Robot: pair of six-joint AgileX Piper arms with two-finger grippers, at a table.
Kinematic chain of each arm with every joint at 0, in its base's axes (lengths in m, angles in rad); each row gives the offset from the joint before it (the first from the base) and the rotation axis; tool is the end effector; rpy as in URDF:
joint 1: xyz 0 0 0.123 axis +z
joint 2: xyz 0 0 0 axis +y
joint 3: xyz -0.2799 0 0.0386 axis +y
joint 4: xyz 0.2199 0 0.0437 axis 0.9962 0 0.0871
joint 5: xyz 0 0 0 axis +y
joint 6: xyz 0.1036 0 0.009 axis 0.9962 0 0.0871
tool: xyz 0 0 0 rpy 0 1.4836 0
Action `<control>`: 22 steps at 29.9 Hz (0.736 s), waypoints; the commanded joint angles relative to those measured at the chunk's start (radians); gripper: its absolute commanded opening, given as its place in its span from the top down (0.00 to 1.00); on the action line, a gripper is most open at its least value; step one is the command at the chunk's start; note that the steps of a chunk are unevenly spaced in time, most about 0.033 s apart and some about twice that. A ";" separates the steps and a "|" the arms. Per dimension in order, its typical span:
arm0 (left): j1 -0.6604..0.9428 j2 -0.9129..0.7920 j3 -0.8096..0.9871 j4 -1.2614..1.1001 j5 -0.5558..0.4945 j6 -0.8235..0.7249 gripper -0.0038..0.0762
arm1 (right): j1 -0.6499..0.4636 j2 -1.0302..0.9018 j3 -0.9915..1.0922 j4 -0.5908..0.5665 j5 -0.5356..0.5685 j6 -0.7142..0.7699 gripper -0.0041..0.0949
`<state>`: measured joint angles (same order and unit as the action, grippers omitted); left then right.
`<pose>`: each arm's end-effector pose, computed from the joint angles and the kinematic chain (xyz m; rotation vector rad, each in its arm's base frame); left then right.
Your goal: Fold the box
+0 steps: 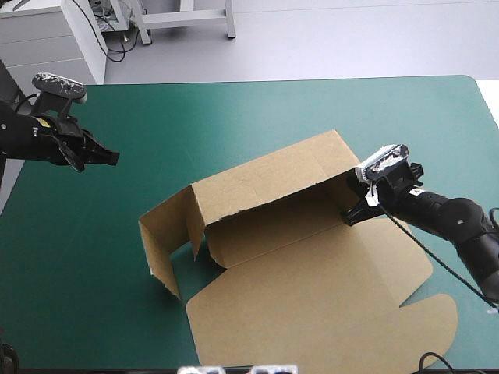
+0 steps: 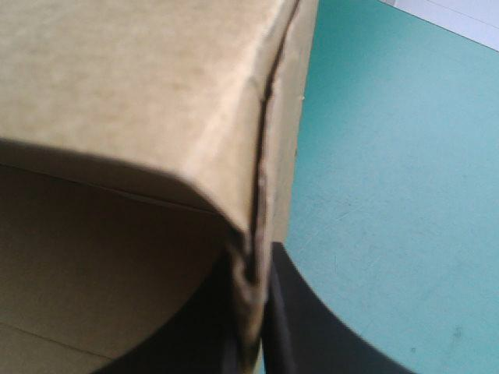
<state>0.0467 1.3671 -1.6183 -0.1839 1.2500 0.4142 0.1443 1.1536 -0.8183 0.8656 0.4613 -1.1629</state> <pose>0.2470 -0.0065 0.4212 0.4513 2.4168 -0.0412 0.2193 0.0675 0.3115 -0.7105 1.9796 0.2434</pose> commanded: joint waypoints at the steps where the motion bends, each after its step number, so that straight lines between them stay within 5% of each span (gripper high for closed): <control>1: 0.002 -0.030 -0.021 -0.025 -0.045 -0.001 0.96 | 0.002 -0.031 -0.099 -0.138 0.037 0.211 0.98; 5: 0.002 -0.031 -0.021 -0.027 -0.045 -0.001 0.96 | 0.002 -0.009 -0.214 -0.386 0.182 0.504 0.98; 11: -0.001 -0.031 -0.021 -0.043 -0.045 -0.001 0.96 | 0.002 0.097 -0.429 -0.586 0.443 0.780 0.98; 22: -0.001 -0.054 -0.021 -0.058 -0.046 -0.001 0.96 | 0.002 0.429 -0.690 -0.644 0.660 0.894 0.98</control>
<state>0.0467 1.3575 -1.6172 -0.2107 1.2500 0.4142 0.1443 1.5462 -1.4333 0.2112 1.0568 -0.3014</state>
